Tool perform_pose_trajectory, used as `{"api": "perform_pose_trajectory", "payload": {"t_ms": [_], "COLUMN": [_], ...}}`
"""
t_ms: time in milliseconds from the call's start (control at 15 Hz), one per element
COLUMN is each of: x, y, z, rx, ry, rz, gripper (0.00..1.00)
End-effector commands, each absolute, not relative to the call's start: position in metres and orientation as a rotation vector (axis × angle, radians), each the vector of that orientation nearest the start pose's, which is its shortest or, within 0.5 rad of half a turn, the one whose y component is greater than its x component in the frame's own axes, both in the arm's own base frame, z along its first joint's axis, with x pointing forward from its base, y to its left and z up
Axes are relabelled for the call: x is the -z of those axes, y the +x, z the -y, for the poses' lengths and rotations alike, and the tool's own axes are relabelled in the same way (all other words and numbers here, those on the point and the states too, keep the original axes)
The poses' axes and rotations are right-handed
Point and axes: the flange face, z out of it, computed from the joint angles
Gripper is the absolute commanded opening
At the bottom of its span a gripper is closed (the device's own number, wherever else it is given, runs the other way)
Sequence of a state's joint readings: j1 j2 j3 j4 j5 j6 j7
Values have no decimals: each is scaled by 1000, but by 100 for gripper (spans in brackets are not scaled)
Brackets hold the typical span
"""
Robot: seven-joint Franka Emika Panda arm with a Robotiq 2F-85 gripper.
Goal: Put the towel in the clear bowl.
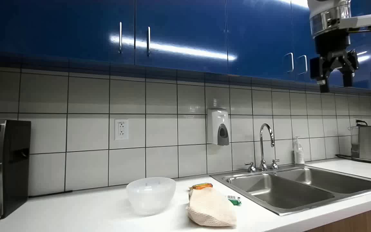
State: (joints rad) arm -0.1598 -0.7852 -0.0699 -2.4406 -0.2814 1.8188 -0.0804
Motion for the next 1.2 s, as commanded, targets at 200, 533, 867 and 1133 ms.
{"api": "perform_pose_trajectory", "payload": {"t_ms": [200,533,867,1133], "x": [-575,-575,-571,-554], "y": [315,315,317,321], "z": [102,102,102,83], "rx": [216,216,215,216], "ry": [-3381,-3381,-3371,-3378], "rz": [-145,-145,-138,35], "gripper": [100,100,100,100]}}
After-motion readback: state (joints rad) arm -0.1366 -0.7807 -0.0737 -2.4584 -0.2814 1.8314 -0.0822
